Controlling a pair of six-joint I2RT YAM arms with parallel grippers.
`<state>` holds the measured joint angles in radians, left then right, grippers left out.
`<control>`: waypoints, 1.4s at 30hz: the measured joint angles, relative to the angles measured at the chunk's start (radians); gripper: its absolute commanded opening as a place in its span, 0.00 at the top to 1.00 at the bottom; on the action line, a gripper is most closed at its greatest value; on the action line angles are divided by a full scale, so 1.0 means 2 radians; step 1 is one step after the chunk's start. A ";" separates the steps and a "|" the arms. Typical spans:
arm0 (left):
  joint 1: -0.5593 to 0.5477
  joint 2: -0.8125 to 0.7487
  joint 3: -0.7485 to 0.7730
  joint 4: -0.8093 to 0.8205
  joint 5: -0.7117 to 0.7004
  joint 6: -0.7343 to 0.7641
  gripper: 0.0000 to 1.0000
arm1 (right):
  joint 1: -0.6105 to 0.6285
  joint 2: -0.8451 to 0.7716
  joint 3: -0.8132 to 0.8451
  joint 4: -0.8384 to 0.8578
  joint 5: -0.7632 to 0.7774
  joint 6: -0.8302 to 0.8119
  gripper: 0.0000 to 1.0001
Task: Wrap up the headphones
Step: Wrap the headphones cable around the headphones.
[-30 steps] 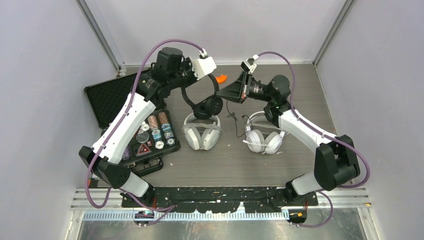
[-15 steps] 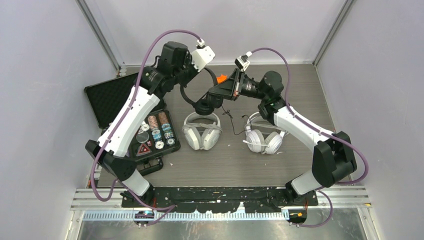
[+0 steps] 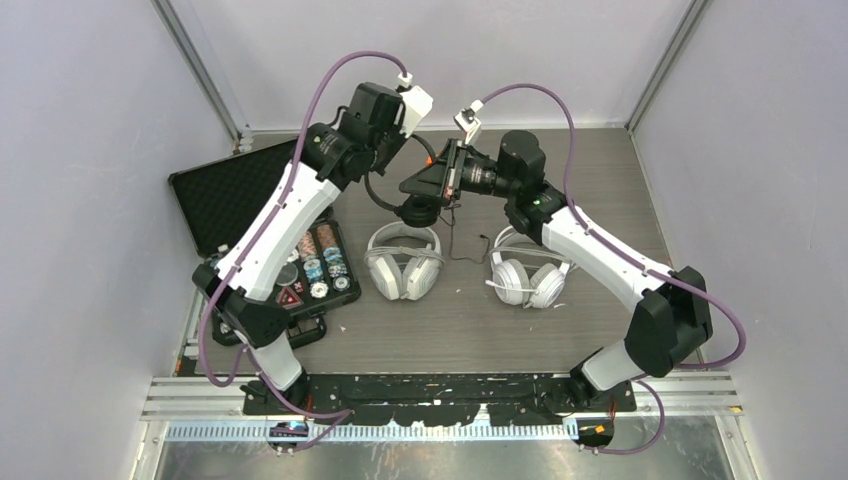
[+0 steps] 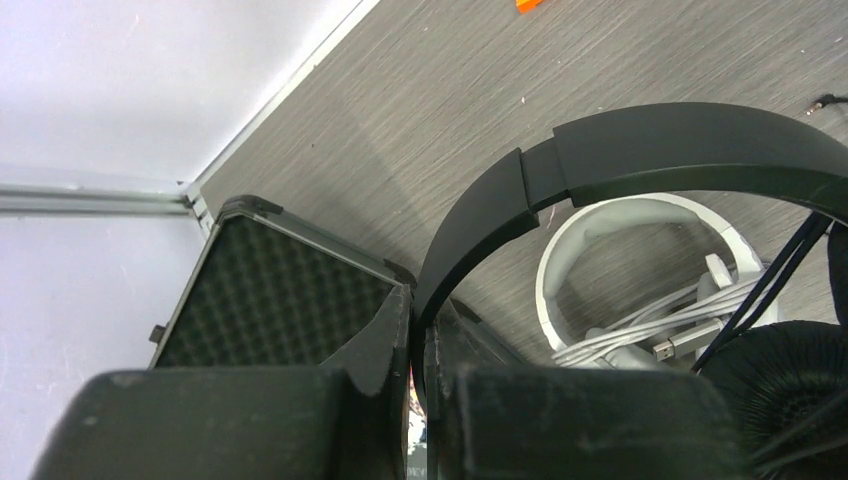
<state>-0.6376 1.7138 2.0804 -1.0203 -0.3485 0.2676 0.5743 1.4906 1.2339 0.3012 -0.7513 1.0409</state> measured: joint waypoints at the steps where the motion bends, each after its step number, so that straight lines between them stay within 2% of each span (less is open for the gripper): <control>1: -0.002 0.002 0.001 -0.003 -0.006 -0.006 1.00 | 0.003 0.000 0.005 -0.013 0.006 -0.012 0.88; 9: -0.004 0.016 0.045 -0.030 -0.037 -0.068 1.00 | 0.030 -0.014 0.019 -0.107 0.069 -0.118 0.88; 15: -0.004 0.033 0.085 -0.054 -0.045 -0.129 1.00 | 0.047 -0.039 0.016 -0.139 0.122 -0.191 0.87; 31: -0.004 0.036 0.119 -0.058 -0.056 -0.220 1.00 | 0.093 -0.076 -0.032 -0.143 0.254 -0.322 0.85; 42: -0.004 0.037 0.148 -0.058 -0.051 -0.252 1.00 | 0.109 -0.095 -0.076 -0.126 0.323 -0.363 0.85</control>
<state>-0.6460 1.7878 2.3768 -1.1355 -0.4507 -0.2367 0.7925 1.3010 1.0824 0.0502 -0.1043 0.3157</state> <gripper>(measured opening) 0.040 0.149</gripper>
